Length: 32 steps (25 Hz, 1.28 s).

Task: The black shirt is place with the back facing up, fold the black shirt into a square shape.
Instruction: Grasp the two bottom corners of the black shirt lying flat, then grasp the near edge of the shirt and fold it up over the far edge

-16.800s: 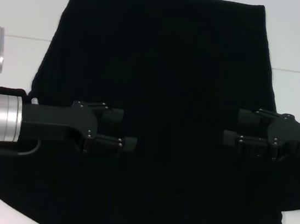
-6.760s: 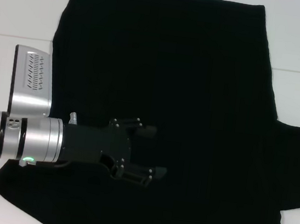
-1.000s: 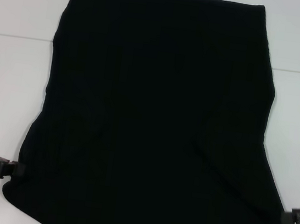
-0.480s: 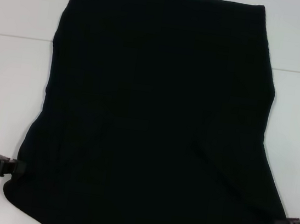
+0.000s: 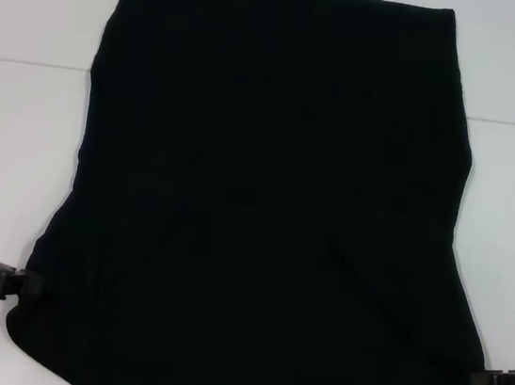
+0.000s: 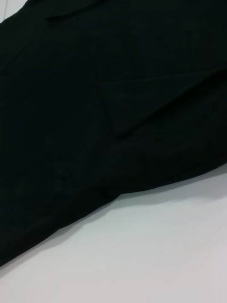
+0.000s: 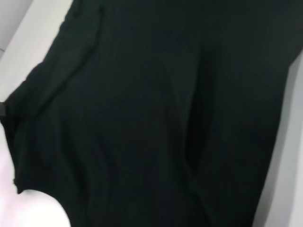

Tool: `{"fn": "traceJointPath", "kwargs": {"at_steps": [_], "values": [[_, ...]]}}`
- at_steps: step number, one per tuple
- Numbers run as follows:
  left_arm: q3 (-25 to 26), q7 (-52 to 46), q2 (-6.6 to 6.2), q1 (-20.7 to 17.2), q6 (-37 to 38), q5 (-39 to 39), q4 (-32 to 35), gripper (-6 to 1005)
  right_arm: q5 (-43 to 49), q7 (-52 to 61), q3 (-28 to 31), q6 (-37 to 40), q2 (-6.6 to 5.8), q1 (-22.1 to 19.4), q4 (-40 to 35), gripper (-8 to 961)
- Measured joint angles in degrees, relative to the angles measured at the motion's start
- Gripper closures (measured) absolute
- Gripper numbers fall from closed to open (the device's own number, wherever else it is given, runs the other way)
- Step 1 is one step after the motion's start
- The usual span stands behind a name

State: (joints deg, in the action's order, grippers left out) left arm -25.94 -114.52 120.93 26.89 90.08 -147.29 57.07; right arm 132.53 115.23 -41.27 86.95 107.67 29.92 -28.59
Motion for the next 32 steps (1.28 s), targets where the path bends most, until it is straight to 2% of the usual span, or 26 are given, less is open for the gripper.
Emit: {"fn": "traceJointPath", "kwargs": {"at_steps": [4,9,15,21,27,32], "values": [[0.0,0.3,0.0,0.0,0.0,0.0,-0.1,993,0.2,-0.4,0.5,-0.3,0.22,-0.1,0.0,480],[0.1,0.5,0.0,0.0,-0.1,0.0,-0.1,993,0.0,-1.3,1.8,-0.1,0.4,-0.5,0.0,729],[0.1,0.6,-0.02,0.1,-0.6,0.0,-0.9,993,0.0,-3.3,3.0,0.0,0.74,-1.1,0.1,893],[0.6,-1.4,0.15,-0.7,1.8,0.0,-0.6,994,0.1,-7.0,7.0,1.8,0.23,-4.0,-0.1,893],[8.5,-1.5,-0.19,-1.5,8.4,0.8,-0.9,994,0.3,-11.1,11.3,4.2,-0.89,-8.2,-0.7,892],[10.0,-1.0,-0.24,-2.8,13.0,1.9,-1.4,994,0.3,-14.4,14.8,6.0,-1.83,-11.4,-0.9,892]]}}
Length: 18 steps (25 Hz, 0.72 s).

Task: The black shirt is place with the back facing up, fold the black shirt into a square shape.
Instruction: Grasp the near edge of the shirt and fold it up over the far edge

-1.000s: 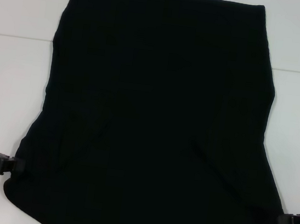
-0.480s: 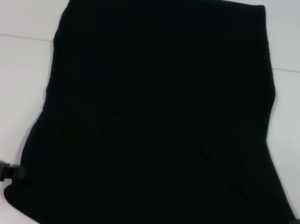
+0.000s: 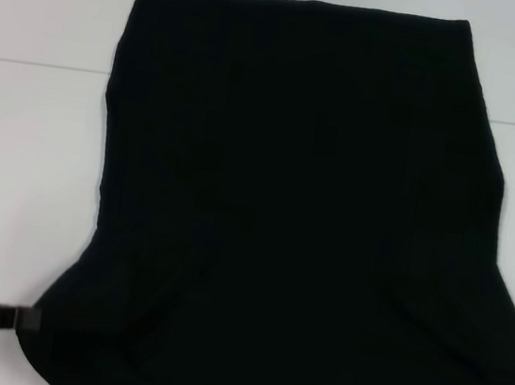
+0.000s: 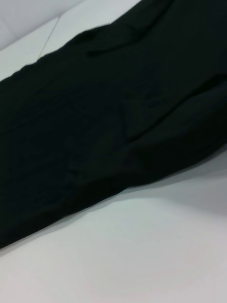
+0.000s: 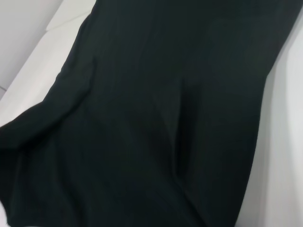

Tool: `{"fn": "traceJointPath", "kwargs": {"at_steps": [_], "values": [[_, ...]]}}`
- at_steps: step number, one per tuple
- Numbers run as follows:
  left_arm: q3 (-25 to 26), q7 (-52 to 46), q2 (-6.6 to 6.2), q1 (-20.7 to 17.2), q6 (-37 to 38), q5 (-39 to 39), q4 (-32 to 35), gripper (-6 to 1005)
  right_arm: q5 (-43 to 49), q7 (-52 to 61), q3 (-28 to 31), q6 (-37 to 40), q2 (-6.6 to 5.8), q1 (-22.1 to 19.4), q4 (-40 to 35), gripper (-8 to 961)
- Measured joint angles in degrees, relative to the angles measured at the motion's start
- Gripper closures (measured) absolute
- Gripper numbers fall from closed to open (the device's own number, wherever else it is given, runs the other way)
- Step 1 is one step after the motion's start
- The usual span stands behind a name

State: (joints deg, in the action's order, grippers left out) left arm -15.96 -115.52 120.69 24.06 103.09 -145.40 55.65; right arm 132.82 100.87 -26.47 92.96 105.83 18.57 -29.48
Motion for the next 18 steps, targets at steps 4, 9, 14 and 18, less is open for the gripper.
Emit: {"fn": "traceJointPath", "kwargs": {"at_steps": [4,9,14,18], "values": [[0.8,1.0,0.12,-1.1,2.8,0.2,-1.2,994,0.2,-1.7,1.2,1.4,-0.71,-2.2,0.0,892],[1.9,2.9,0.42,-2.7,6.3,0.2,-2.2,993,0.2,-2.6,2.3,2.8,-1.19,-4.5,-0.1,893],[3.5,3.9,0.76,-4.0,8.1,0.3,-2.5,993,0.3,-3.7,5.0,4.4,-1.95,-6.3,-0.1,892],[4.8,4.1,0.4,-2.5,7.8,1.5,-4.1,993,0.2,-4.7,7.4,4.7,-1.88,-4.8,-0.2,893]]}}
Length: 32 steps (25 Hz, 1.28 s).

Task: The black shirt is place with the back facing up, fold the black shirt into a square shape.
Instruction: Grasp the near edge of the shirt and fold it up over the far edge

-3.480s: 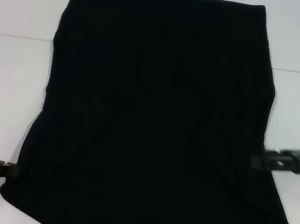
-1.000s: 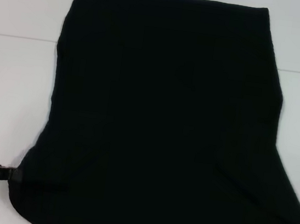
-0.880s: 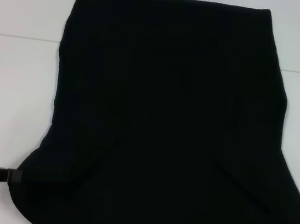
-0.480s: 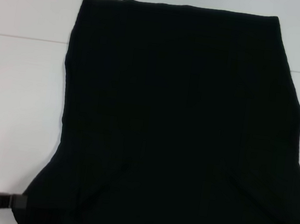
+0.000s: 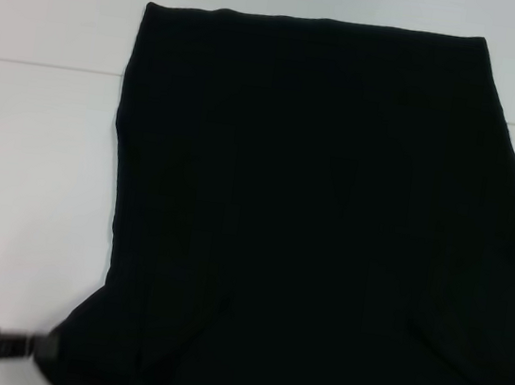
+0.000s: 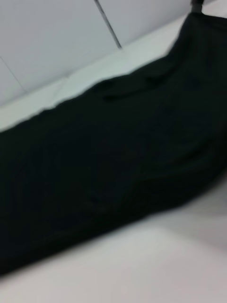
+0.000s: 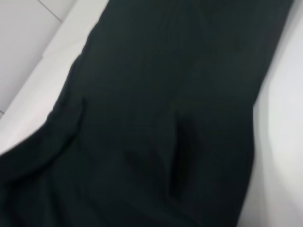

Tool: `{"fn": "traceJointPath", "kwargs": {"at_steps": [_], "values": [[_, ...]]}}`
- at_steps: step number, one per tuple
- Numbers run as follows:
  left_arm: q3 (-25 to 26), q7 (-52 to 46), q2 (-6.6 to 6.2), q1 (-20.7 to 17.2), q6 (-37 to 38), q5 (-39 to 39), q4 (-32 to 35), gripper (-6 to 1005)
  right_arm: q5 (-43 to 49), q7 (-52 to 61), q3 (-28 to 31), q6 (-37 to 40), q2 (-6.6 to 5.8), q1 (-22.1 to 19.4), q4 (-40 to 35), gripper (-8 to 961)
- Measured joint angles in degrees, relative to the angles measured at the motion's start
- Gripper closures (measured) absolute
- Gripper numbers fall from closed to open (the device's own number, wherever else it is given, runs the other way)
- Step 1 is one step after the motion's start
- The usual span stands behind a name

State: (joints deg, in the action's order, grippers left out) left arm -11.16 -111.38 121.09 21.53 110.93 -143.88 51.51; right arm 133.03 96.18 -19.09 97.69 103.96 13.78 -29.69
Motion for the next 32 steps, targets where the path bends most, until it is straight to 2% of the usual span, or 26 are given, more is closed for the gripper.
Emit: {"fn": "traceJointPath", "kwargs": {"at_steps": [5,10,14,20,27,32], "values": [[0.2,0.0,-1.55,4.6,-3.7,3.0,-4.2,993,-0.4,-1.2,5.0,-3.0,1.22,4.2,0.1,889],[0.3,-0.6,-4.95,12.0,-13.8,6.3,-13.6,993,-0.6,-0.5,7.8,-8.5,2.1,10.1,0.4,883],[0.3,-0.6,-6.75,17.6,-24.2,8.4,-18.7,994,-0.3,2.5,7.4,-13.9,2.16,15.6,0.7,878],[-0.2,0.3,-7.45,23.1,-37.7,12.3,-21.6,981,-0.2,6.7,6.2,-24.7,2.6,23.2,1.2,870],[-0.4,5.3,-7.34,29.0,-54.0,14.5,-26.4,962,-0.2,9.5,-1.0,-44.1,2.41,32.2,7.7,861],[-0.9,8.9,-7.16,31.8,-60.7,15.5,-28.8,949,-0.4,9.7,-2.8,-54.1,3.15,36.6,9.9,855]]}}
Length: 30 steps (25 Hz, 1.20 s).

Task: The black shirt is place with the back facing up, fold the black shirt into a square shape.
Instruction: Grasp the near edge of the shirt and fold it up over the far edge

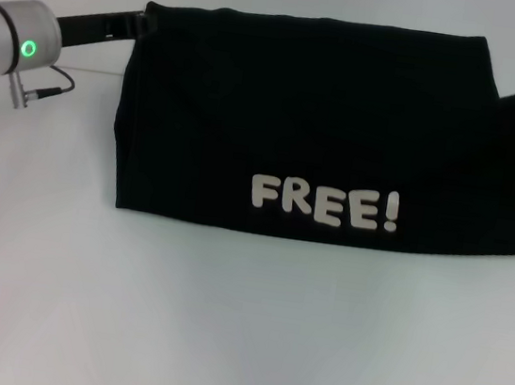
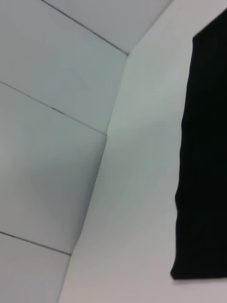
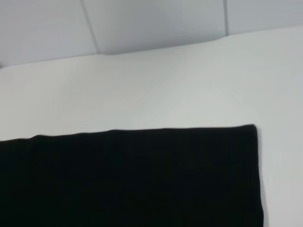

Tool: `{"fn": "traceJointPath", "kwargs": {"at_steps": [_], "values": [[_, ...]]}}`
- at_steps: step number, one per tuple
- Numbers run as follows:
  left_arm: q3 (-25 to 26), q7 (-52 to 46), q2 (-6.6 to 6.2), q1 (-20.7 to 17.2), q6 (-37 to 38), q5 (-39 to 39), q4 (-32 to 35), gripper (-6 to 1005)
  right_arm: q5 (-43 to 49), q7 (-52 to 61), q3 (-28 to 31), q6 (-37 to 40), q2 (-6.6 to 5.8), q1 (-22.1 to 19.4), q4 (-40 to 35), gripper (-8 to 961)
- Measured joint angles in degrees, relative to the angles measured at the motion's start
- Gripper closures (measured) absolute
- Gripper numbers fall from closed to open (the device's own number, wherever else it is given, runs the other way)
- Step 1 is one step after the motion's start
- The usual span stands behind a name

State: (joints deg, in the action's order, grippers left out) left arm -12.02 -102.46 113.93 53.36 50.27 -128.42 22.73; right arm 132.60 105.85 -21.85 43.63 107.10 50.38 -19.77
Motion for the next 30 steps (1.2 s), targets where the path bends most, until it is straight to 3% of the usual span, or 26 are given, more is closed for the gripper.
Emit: {"fn": "traceJointPath", "kwargs": {"at_steps": [7,11,14,19,24,30], "values": [[0.1,4.3,0.64,1.3,-7.0,0.1,-3.6,930,-0.1,-0.7,-0.5,-5.7,1.4,1.1,2.2,846],[0.2,7.3,2.5,0.7,-11.5,1.0,-4.3,920,-0.1,-2.4,-0.4,-9.8,3.82,0.5,3.0,841],[0.1,12.2,4.72,0.1,-15.8,2.7,-4.4,912,-0.1,-3.2,-0.4,-12.2,5.39,0.1,3.0,837],[0.0,17.4,6.63,-0.5,-17.7,4.6,-4.1,898,-0.3,-3.8,-0.1,-11.4,6.19,-0.9,2.4,831],[0.0,19.0,6.43,-0.5,-17.5,5.1,-4.1,885,-2.6,-4.0,-0.4,-7.5,5.85,-2.6,0.1,783],[0.0,19.0,5.9,-1.0,-18.4,5.1,-2.5,612,-3.0,-4.1,-0.4,-6.1,6.44,-3.9,-4.7,652]]}}
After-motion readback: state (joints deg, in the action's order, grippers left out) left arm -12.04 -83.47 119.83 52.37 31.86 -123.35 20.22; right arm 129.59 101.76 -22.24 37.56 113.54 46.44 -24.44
